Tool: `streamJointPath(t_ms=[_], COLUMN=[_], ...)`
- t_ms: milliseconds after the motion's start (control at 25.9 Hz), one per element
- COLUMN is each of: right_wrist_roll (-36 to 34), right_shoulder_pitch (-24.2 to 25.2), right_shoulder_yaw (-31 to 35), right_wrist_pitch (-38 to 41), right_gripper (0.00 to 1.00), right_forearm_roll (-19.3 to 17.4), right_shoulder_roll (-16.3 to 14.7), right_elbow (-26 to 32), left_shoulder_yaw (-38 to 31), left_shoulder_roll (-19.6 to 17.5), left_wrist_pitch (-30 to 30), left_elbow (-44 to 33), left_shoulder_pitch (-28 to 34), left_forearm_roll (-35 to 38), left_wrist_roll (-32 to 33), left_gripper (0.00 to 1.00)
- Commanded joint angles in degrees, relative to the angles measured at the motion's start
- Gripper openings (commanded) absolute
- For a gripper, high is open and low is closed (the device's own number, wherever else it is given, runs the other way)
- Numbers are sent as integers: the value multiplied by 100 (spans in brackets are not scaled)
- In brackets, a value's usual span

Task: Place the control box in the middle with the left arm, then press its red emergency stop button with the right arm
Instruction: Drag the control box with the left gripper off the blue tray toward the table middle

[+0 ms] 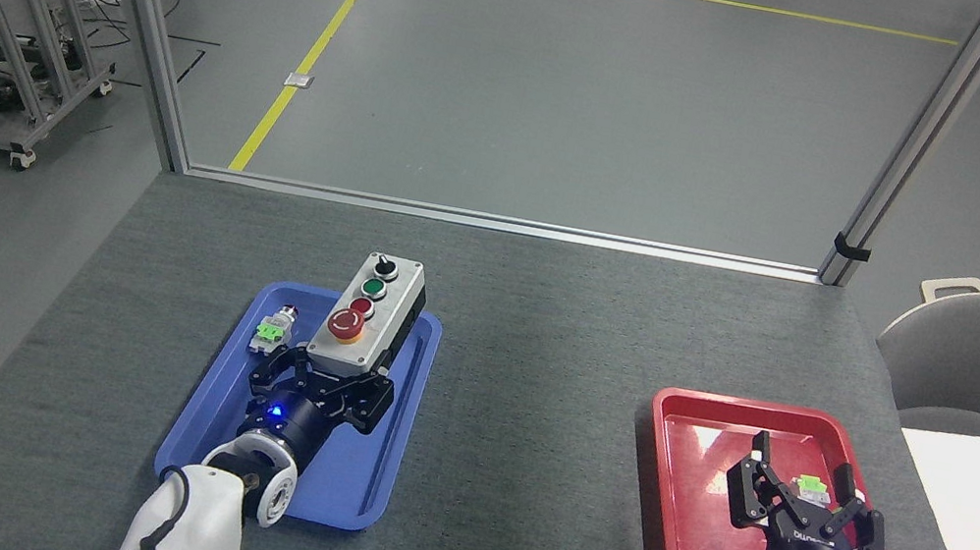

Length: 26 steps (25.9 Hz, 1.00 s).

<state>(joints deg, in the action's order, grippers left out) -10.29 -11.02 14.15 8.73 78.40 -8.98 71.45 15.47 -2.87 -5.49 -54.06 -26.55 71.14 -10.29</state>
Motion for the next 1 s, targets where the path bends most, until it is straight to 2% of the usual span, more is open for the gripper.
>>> streamJointPath(t_ms=[0, 77, 232, 309, 425, 502, 657, 850, 889, 928, 966], right_wrist_roll=[0, 0, 0, 0, 0, 0, 0, -8, -35, -35, -35], right_shoulder_pitch=[-85, -93, -93, -102, -111, -146, -216, -278, -287, -296, -304], right_shoulder_yaw=[0, 9, 0, 9, 9, 9, 0, -17, -9, -9, -26], right_wrist_pitch=[-20, -20, -20, -12, -12, -12, -12, 24, 24, 24, 32], right_gripper=[100, 100, 100, 100, 100, 100, 100, 100, 99, 99, 99], right_forearm_roll=[0, 0, 0, 0, 0, 0, 0, 9, 9, 9, 17], right_shoulder_roll=[10, 10, 1, 10, -7, -25, -42, -69, -69, -78, -86], right_elbow=[0, 0, 0, 9, 0, 0, 0, 0, 0, 0, 0], left_shoulder_yaw=[53, 158, 1011, 1441, 1916, 2259, 3006, 3076, 3059, 3032, 3023], left_shoulder_roll=[-152, -47, 507, 788, 1070, 1096, 1096, 1096, 1087, 1096, 1087], left_wrist_pitch=[-250, -242, 66, 294, 716, 971, 1384, 1402, 1411, 1428, 1455], left_elbow=[-1027, -1229, -1229, -1080, -808, -518, -148, 203, 203, 186, 151], left_shoulder_pitch=[492, 677, 659, 633, 616, 598, 501, 492, 501, 492, 501], left_forearm_roll=[-408, -399, -329, 14, 928, 1200, 1236, 1139, 1139, 1139, 1139], left_wrist_roll=[27, 71, 221, 247, 502, 721, 897, 906, 906, 915, 915], left_gripper=[0, 0, 0, 0, 0, 0, 0, 0, 23, 63, 84])
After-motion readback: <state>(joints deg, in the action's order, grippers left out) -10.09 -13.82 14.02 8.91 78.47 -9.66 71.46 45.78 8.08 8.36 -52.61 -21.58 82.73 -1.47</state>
